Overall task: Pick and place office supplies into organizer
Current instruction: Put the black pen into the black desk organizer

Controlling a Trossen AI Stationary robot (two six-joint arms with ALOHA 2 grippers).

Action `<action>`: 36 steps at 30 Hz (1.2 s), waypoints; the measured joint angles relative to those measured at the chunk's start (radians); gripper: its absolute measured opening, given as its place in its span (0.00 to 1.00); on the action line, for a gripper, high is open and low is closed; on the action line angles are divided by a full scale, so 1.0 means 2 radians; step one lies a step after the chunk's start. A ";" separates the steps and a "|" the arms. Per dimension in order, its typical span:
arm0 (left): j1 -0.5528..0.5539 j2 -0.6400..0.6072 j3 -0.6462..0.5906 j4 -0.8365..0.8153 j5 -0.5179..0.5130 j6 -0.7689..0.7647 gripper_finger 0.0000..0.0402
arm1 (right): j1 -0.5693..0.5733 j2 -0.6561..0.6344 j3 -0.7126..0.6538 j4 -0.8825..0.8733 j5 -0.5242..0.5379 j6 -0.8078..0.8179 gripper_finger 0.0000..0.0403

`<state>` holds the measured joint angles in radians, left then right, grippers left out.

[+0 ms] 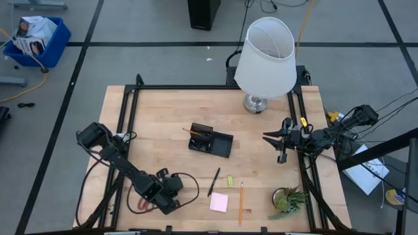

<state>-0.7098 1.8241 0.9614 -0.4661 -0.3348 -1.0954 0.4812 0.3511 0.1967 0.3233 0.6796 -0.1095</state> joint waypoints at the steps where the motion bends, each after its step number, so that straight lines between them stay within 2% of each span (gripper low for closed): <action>1: 0.000 0.000 0.000 0.001 -0.007 0.001 0.07 | 0.000 0.000 0.000 0.000 0.000 0.000 0.16; 5: 0.000 -0.004 -0.001 0.002 -0.056 0.001 0.09 | 0.000 0.000 0.000 0.000 0.000 0.000 0.16; 10: 0.003 -0.020 -0.003 -0.006 -0.146 0.001 0.09 | 0.000 0.000 0.000 0.000 0.000 0.000 0.16; 19: 0.013 -0.057 -0.002 -0.006 -0.236 0.033 0.09 | 0.000 0.000 0.000 0.000 0.000 0.000 0.16; 28: 0.052 -0.118 -0.001 -0.003 -0.394 0.081 0.08 | 0.000 0.000 0.000 0.000 0.000 0.000 0.16; 31: 0.083 -0.137 -0.001 0.004 -0.413 0.114 0.10 | 0.000 0.000 0.000 0.000 0.000 0.000 0.16; 36: 0.142 -0.159 -0.001 0.074 -0.389 0.209 0.08 | 0.000 0.000 0.000 0.000 0.000 0.000 0.16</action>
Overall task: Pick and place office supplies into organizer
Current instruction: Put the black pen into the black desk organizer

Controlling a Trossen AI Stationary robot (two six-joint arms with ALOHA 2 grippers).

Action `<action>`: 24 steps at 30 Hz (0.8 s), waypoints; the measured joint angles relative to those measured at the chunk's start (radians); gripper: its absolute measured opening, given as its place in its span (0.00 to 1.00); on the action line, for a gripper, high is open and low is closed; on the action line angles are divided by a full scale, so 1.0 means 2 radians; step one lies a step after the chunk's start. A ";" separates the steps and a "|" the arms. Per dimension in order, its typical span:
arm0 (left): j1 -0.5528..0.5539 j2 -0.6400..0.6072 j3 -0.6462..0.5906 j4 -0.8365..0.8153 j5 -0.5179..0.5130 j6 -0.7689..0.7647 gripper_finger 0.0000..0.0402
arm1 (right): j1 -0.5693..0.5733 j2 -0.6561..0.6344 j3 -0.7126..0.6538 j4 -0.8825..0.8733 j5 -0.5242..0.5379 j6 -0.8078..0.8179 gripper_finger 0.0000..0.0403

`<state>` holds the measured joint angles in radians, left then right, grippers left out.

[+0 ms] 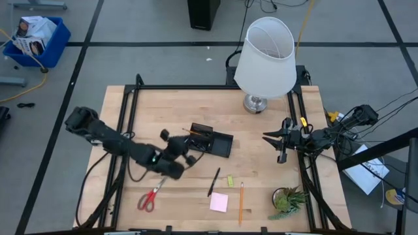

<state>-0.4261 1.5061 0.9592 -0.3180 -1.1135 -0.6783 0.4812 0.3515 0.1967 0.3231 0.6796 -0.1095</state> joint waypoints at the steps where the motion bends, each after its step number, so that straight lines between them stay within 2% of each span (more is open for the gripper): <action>1: 0.011 -0.001 0.000 0.022 0.010 0.026 0.07 | 0.000 0.000 0.000 0.000 0.000 0.000 0.16; 6: 0.059 -0.001 0.000 0.130 0.058 0.140 0.08 | 0.000 0.000 0.000 0.000 0.000 0.000 0.16; 12: 0.107 -0.001 0.000 0.206 0.075 0.206 0.10 | 0.000 0.000 0.000 0.000 0.000 0.000 0.16; 16: 0.138 -0.001 0.000 0.264 0.128 0.247 0.10 | 0.000 0.000 0.000 0.000 0.000 0.000 0.16; 19: 0.159 -0.001 0.000 0.280 0.160 0.268 0.10 | 0.000 0.000 0.000 0.000 0.000 0.000 0.16; 24: 0.187 -0.001 0.000 0.280 0.166 0.268 0.10 | 0.000 0.000 0.000 0.000 0.000 0.000 0.16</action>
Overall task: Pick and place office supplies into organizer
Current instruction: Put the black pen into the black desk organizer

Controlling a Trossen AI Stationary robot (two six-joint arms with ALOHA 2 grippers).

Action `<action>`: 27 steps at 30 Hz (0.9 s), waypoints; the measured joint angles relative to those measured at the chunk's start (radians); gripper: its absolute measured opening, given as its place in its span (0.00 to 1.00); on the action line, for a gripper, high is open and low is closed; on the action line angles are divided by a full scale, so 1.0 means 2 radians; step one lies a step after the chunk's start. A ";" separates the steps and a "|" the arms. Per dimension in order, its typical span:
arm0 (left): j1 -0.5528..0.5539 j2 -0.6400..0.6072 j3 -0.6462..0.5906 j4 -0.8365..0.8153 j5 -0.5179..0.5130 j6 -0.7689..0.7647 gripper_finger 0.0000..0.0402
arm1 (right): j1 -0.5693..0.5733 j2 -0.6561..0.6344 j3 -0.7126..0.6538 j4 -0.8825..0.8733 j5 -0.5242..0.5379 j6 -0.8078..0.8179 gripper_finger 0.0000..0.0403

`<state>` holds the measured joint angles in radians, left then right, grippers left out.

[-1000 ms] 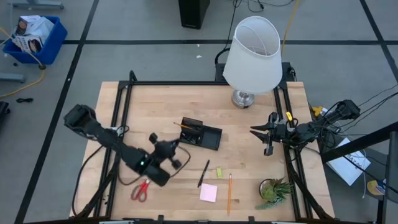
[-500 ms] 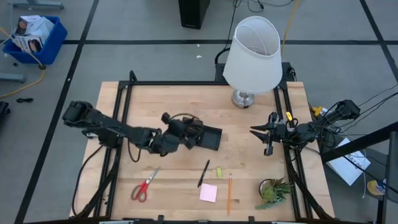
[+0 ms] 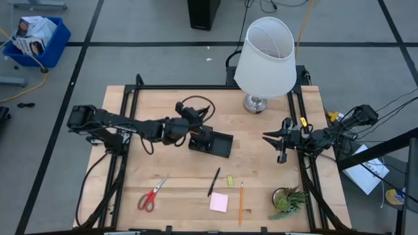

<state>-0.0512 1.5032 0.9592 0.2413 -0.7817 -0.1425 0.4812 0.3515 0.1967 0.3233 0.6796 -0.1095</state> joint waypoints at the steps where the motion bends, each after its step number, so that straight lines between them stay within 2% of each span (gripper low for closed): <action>1: 0.005 0.000 -0.001 0.003 0.007 0.000 0.10 | 0.000 0.000 0.000 0.000 0.000 0.000 0.16; 5: 0.021 0.005 -0.037 0.075 0.051 0.002 0.10 | 0.000 0.000 0.000 0.000 0.000 0.000 0.16; 12: 0.022 0.005 -0.124 0.230 0.061 0.021 0.10 | 0.000 0.000 0.000 0.000 0.000 0.000 0.16; 16: 0.023 0.005 -0.168 0.284 0.079 0.028 0.10 | 0.000 0.000 0.000 0.000 0.000 0.000 0.16; 20: 0.032 0.005 -0.195 0.353 0.127 0.038 0.10 | 0.000 0.000 0.000 0.000 0.000 0.000 0.16; 27: 0.042 0.005 -0.200 0.354 0.185 0.044 0.10 | 0.000 0.000 0.000 0.000 0.000 0.000 0.16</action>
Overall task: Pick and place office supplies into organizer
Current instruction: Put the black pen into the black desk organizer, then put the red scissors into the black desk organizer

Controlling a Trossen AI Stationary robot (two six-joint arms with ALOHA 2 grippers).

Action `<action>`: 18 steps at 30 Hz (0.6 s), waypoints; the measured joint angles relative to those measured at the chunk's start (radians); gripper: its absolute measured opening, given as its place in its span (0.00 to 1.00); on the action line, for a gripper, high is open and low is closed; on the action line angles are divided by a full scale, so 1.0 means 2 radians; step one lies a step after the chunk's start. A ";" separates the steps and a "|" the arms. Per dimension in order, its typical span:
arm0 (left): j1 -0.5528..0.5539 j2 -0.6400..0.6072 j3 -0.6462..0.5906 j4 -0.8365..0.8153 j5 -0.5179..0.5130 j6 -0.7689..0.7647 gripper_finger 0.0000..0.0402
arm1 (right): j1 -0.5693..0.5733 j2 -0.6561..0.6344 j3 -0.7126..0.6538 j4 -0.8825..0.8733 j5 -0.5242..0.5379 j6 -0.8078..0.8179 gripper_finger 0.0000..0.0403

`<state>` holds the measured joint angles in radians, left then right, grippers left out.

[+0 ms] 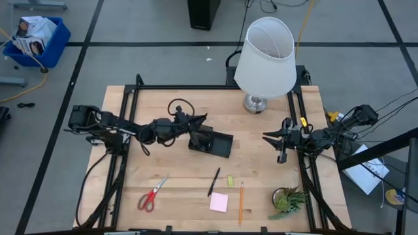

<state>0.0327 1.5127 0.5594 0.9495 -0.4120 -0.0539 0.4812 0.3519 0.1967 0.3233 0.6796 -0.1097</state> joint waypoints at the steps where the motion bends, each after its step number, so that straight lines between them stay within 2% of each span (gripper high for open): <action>1: 0.002 0.000 0.000 -0.001 0.009 -0.003 0.10 | 0.000 0.000 0.000 0.000 0.000 0.000 0.16; 8: 0.017 0.000 0.000 -0.010 0.040 -0.026 0.13 | 0.000 0.000 0.000 0.000 0.000 0.000 0.16; 18: 0.019 0.000 0.000 -0.022 0.036 -0.030 0.40 | 0.000 0.000 0.000 0.000 0.000 0.000 0.16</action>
<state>0.0715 1.5127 0.5594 0.9045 -0.3402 -0.1138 0.4812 0.3519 0.1967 0.3233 0.6796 -0.1097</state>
